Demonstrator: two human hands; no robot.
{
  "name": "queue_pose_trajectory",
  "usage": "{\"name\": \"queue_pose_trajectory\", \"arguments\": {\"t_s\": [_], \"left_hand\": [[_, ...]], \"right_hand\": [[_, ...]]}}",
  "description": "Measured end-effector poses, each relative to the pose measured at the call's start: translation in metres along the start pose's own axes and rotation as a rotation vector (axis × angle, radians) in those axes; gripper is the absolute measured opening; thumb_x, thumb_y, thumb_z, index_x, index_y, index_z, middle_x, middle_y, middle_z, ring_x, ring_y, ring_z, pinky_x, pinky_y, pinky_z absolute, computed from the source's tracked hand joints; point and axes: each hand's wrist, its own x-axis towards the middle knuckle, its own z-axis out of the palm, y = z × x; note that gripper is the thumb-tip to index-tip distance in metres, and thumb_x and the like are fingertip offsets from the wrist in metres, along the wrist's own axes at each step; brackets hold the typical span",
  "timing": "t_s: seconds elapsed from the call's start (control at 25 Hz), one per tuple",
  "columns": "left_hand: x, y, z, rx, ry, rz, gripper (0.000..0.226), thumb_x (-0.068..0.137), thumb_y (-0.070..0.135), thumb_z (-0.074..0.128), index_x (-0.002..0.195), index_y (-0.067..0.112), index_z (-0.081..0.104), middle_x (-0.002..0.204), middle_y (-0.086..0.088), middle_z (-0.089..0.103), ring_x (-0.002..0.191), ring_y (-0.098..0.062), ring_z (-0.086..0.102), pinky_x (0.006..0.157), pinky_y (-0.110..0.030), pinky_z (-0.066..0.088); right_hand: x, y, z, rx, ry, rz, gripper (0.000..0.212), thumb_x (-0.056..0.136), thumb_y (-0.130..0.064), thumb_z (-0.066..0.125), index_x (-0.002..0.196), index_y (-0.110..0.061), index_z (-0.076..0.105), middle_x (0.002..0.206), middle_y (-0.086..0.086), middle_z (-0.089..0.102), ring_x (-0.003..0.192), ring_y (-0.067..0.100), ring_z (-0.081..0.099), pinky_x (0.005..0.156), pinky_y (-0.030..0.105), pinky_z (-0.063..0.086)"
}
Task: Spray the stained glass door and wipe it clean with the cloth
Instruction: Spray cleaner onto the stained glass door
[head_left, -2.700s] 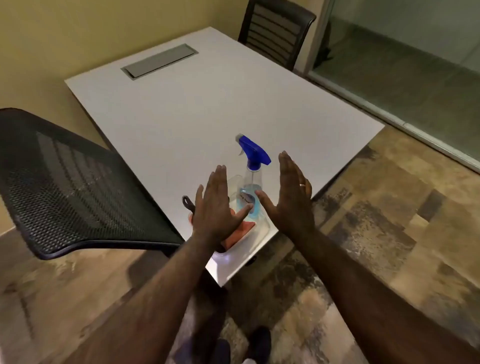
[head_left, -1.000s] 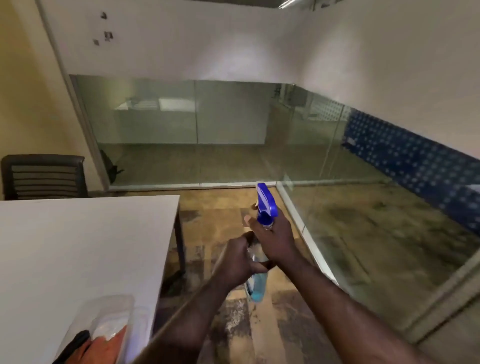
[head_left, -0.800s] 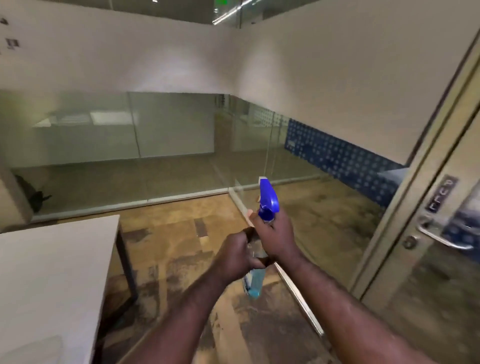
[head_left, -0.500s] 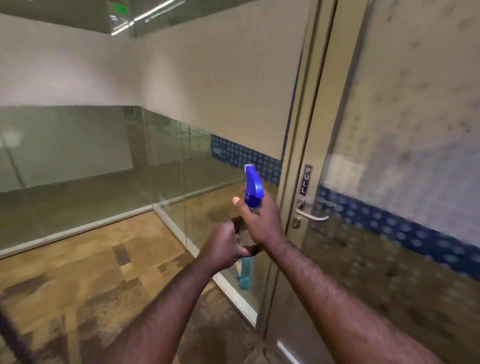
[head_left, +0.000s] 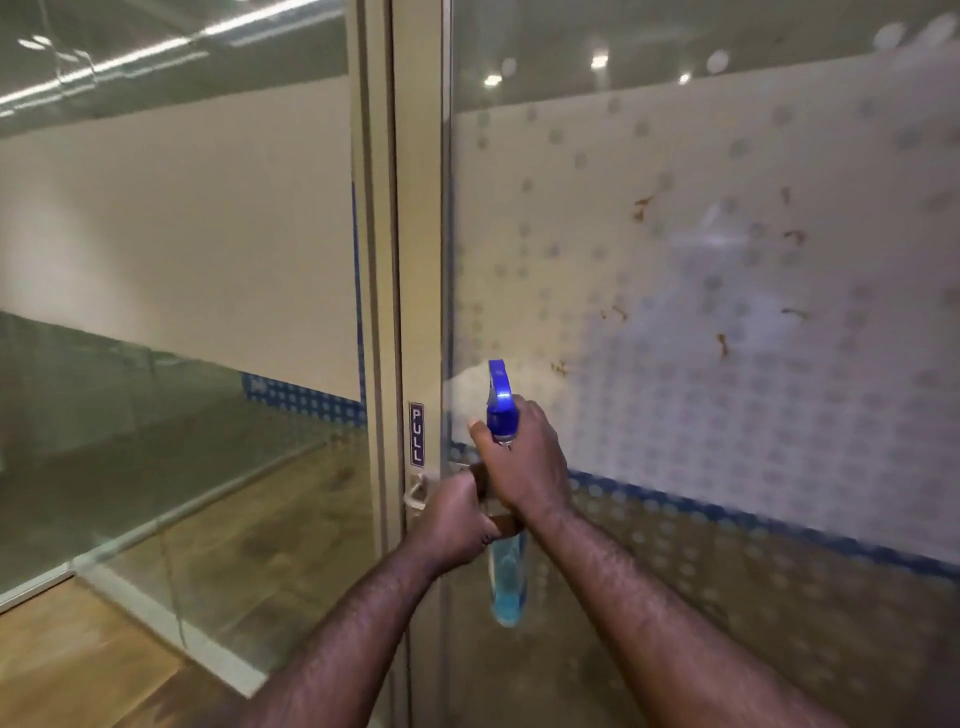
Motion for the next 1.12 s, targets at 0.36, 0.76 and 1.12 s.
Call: {"name": "queue_pose_trajectory", "arguments": {"t_s": [0.36,0.76,1.12], "left_hand": [[0.080,0.001,-0.004,-0.104,-0.075,0.031,0.041,0.072,0.022,0.084,0.107,0.018,0.064,0.100,0.006,0.075,0.092,-0.008,0.071,0.084,-0.034,0.059],[0.144,0.008,-0.043,-0.142,-0.081,0.122,0.038,0.076,0.024,0.082,0.110,0.018,0.064,0.106,0.004,0.074,0.100,-0.012,0.068,0.089,-0.034,0.056],[0.190,0.075,-0.084,-0.197,-0.047,0.283,0.028,0.075,0.029,0.083,0.096,0.026,0.065,0.091,0.018,0.072,0.085,0.005,0.068,0.070,-0.018,0.048]], "right_hand": [[0.070,0.013,0.007,-0.121,0.061,0.060,0.020,0.085,-0.045,0.059,0.085,-0.027,0.050,0.082,-0.010,0.050,0.073,0.011,0.051,0.061,0.027,0.036],[0.132,-0.015,0.016,-0.213,0.102,0.009,0.020,0.084,-0.047,0.058,0.082,-0.029,0.049,0.080,-0.010,0.053,0.074,0.014,0.054,0.065,0.030,0.040],[0.188,-0.076,-0.027,-0.233,0.217,-0.078,0.023,0.083,-0.045,0.059,0.074,-0.028,0.047,0.076,-0.005,0.057,0.070,0.017,0.055,0.065,0.032,0.043]]}}
